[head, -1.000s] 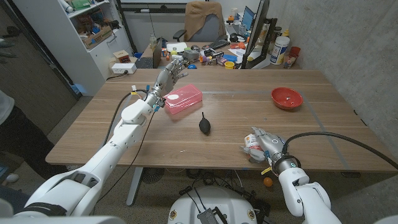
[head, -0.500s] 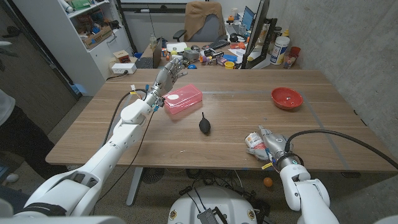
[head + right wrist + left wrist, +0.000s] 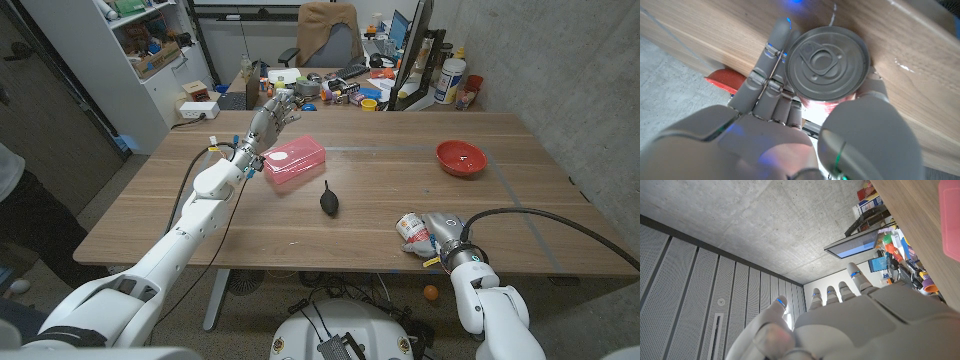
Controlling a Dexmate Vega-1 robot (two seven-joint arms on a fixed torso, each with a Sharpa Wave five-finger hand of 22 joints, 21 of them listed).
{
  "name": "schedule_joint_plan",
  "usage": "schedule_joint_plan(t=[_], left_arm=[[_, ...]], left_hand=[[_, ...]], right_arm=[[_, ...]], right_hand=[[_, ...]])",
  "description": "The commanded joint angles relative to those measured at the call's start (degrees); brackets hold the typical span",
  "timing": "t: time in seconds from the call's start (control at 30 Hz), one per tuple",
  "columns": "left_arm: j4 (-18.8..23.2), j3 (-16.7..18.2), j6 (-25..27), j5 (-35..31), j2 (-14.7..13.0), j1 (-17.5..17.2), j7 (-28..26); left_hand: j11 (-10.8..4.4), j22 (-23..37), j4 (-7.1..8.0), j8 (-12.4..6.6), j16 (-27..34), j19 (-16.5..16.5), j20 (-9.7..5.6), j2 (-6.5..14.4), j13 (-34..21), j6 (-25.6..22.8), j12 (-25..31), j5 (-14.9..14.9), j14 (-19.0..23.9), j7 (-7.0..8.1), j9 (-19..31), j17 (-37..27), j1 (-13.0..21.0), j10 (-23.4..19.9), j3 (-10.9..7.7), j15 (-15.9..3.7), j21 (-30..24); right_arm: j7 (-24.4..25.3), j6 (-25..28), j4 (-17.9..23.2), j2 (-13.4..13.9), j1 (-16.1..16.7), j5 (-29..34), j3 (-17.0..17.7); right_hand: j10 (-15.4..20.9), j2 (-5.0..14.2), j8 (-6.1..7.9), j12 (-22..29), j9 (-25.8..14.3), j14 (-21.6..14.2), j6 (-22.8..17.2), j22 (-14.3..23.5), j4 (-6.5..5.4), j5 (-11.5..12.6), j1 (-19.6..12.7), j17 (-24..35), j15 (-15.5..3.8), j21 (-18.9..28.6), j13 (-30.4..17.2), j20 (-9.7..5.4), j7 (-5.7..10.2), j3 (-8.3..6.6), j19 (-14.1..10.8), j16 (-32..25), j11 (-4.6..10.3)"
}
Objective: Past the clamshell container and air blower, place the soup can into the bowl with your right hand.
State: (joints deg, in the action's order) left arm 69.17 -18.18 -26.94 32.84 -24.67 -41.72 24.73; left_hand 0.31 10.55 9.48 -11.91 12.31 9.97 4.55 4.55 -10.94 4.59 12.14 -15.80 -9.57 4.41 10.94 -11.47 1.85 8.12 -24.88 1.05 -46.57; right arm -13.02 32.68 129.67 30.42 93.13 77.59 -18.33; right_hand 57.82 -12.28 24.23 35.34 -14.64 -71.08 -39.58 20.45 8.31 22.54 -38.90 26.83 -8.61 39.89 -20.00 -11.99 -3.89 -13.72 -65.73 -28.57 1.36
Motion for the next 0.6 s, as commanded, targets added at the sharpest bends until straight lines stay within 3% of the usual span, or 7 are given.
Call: schedule_joint_plan(t=[0.03, 0.13, 0.3, 0.6], left_arm=[[-1.0, 0.1, -0.2, 0.1, 0.0, 0.4, 0.4], [-1.5, 0.1, -0.2, 0.1, 0.0, 0.5, 0.6], [-2.3, 0.2, -0.1, 0.2, 0.0, 0.8, 1.0], [-3.5, 0.4, -0.6, 0.4, 0.2, 1.2, 1.9]], left_hand=[[-0.17, 0.1, 0.09, -0.06, -0.1, 7.6, 0.41, 0.7, -0.1, -0.1, 0.1, -0.2, -0.1, 0.02, 0.1, 0.0, 0.0, 0.0, 0.28, -0.11, 0.4], [-0.2, 0.1, 0.1, -0.02, -0.1, 7.6, 0.42, 0.7, -0.1, 0.0, 0.1, -0.2, -0.1, 0.05, 0.1, 0.0, 0.0, 0.1, 0.33, -0.1, 0.5], [-0.13, 0.1, 0.12, 0.05, -0.2, 7.7, 0.43, 0.7, -0.1, 0.1, 0.0, -0.2, -0.2, -0.03, 0.1, 0.0, 0.0, 0.1, 0.41, -0.06, 0.5], [-0.08, 0.1, 0.14, 0.26, -0.3, 7.8, 0.48, 0.8, -0.1, 0.4, -0.1, -0.2, -0.5, 0.05, 0.1, 0.0, -0.1, 0.3, 0.56, 0.02, 0.7]], right_arm=[[11.0, -3.9, -0.7, 1.8, 0.7, -7.2, 1.3], [15.3, -4.9, -1.1, 2.4, 1.0, -8.5, 1.5], [21.3, -6.1, -1.6, 3.2, 1.2, -9.8, 1.5], [25.5, -6.4, -1.1, 4.5, 0.4, -10.2, 1.4]], right_hand=[[4.7, 18.18, 2.64, 1.7, -1.7, -6.8, -14.0, 0.1, -1.39, -0.5, -17.2, 2.3, -4.2, 2.1, -1.5, -0.54, 4.49, -0.01, -1.4, -1.6, 0.08], [5.8, 19.66, 2.87, 2.0, -2.0, -7.6, -14.6, 0.1, -2.19, -0.9, -17.1, 3.1, -4.14, 3.0, -2.0, -0.51, 4.51, 0.11, -2.2, -2.4, 0.18], [6.5, 20.23, 3.15, 2.2, -2.3, -8.0, -15.4, 0.0, -2.59, -1.3, -17.0, 3.7, -4.14, 3.5, -2.3, -0.53, 4.7, 0.29, -2.6, -2.9, 0.58], [6.7, 20.42, 3.22, 2.2, -2.5, -8.2, -15.6, -0.1, -2.84, -1.7, -17.0, 4.2, -4.13, 3.8, -2.5, -0.52, 5.02, 0.5, -2.7, -3.4, 0.72]])
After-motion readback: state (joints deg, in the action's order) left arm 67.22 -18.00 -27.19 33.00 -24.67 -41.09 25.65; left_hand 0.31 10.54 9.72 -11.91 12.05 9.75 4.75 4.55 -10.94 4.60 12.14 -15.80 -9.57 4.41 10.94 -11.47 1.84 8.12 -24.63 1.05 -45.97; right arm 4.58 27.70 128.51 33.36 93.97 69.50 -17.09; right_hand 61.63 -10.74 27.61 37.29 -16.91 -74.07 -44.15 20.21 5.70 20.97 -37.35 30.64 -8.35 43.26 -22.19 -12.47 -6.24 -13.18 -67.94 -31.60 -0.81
